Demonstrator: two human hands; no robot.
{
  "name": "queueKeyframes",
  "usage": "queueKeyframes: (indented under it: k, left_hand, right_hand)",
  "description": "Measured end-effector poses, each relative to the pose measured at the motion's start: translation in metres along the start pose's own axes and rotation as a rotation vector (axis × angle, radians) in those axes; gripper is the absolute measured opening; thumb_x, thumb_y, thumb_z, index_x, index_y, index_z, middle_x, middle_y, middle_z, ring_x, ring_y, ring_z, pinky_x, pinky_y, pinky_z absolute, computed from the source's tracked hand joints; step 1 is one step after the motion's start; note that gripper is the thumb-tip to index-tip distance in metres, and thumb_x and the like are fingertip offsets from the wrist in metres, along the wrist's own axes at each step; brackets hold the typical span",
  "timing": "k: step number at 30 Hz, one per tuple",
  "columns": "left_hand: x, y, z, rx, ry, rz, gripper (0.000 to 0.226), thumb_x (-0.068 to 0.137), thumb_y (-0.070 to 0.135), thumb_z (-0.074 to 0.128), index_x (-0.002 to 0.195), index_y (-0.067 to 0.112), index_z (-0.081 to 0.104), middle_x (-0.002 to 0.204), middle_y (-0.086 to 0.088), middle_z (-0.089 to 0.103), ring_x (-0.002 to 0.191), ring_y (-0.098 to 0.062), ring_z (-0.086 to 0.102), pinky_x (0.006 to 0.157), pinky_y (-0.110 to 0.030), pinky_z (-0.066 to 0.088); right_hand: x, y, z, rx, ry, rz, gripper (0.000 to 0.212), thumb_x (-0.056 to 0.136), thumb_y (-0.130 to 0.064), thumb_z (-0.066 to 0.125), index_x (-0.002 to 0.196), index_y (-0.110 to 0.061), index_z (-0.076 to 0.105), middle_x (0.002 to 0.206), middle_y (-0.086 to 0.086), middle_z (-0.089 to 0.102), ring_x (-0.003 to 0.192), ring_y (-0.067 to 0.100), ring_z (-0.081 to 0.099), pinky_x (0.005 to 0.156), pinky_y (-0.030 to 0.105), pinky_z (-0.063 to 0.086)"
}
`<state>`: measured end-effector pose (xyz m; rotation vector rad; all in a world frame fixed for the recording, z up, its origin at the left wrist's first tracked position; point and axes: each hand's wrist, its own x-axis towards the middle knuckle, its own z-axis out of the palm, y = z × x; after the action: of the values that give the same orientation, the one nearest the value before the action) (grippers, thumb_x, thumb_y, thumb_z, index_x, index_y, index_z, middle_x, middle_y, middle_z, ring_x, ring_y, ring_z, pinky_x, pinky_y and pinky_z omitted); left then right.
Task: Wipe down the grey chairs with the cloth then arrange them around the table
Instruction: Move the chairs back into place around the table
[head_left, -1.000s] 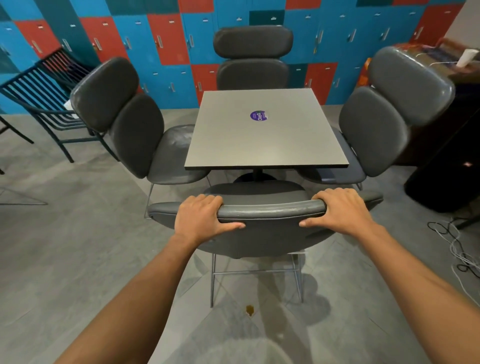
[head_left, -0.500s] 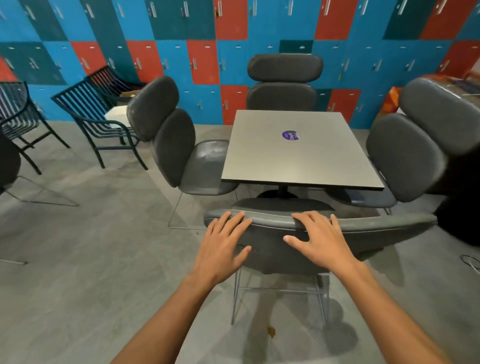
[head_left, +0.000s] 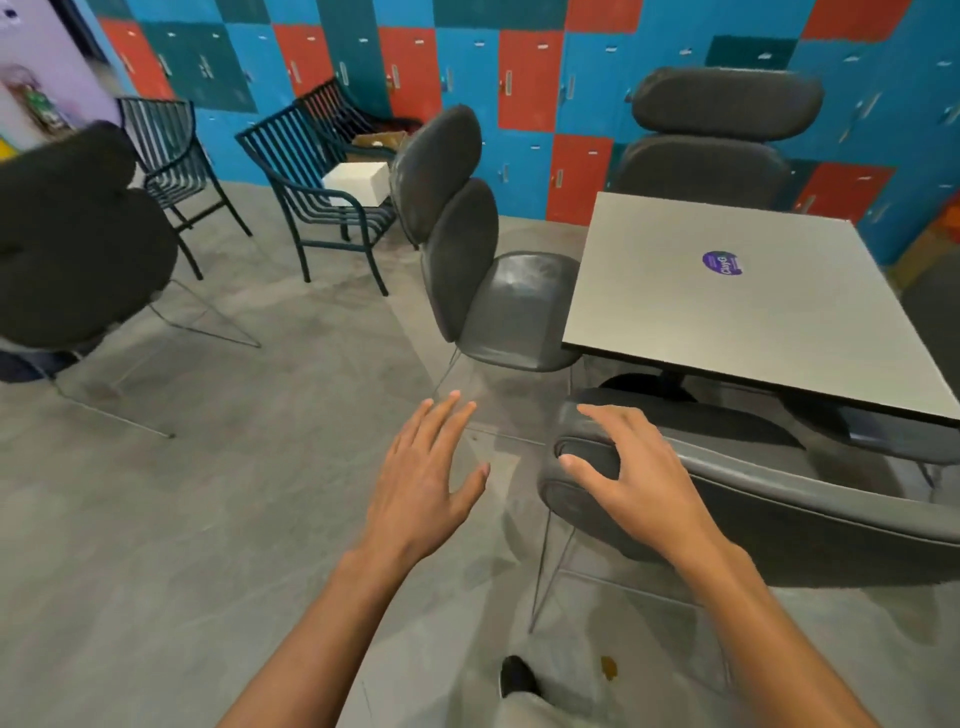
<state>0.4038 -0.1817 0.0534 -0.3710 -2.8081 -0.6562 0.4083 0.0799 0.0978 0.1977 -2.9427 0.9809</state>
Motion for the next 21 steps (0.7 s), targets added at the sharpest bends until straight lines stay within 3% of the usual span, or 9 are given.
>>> queueKeyframes:
  k: [7,12,17,21]
  left_hand:
    - [0.041,-0.065,-0.001,-0.037,-0.017,-0.086,0.073,0.094,0.057,0.049,0.159,0.029,0.031,0.169,0.008,0.022,0.157,-0.019,0.017,0.124,-0.035,0.02]
    - [0.106,-0.122,-0.004,-0.027,-0.049,-0.153,0.073,0.097,0.055,0.052,0.161,0.031,0.026,0.17,0.012,0.015,0.157,-0.014,0.01,0.123,-0.031,0.013]
    - [0.172,-0.173,-0.022,-0.015,-0.049,-0.173,0.072,0.1,0.052,0.056,0.161,0.035,0.022,0.169,0.018,0.009,0.156,-0.005,0.001,0.121,-0.027,0.009]
    - [0.217,-0.208,-0.031,-0.016,-0.053,-0.2,0.072,0.099,0.052,0.055,0.161,0.034,0.022,0.17,0.014,0.012,0.158,-0.012,0.007,0.122,-0.03,0.011]
  right_hand:
    - [0.07,-0.026,0.037,0.085,-0.057,0.017,0.066,0.092,-0.059,0.059,0.151,-0.041,0.037,0.146,-0.019,0.037,0.132,0.002,0.038,0.104,0.029,0.041]
    - [0.155,-0.038,0.071,0.223,-0.054,0.089,0.07,0.088,-0.057,0.064,0.151,-0.042,0.037,0.139,-0.024,0.035,0.128,-0.001,0.039,0.1,0.024,0.033]
    - [0.237,-0.059,0.088,0.301,-0.056,0.172,0.075,0.088,-0.056,0.065,0.154,-0.04,0.033,0.146,-0.02,0.034,0.126,-0.004,0.034,0.102,0.026,0.033]
    - [0.296,-0.075,0.099,0.264,-0.093,0.151,0.076,0.089,-0.057,0.064,0.155,-0.039,0.032,0.139,-0.025,0.031,0.127,-0.003,0.037,0.099,0.027,0.035]
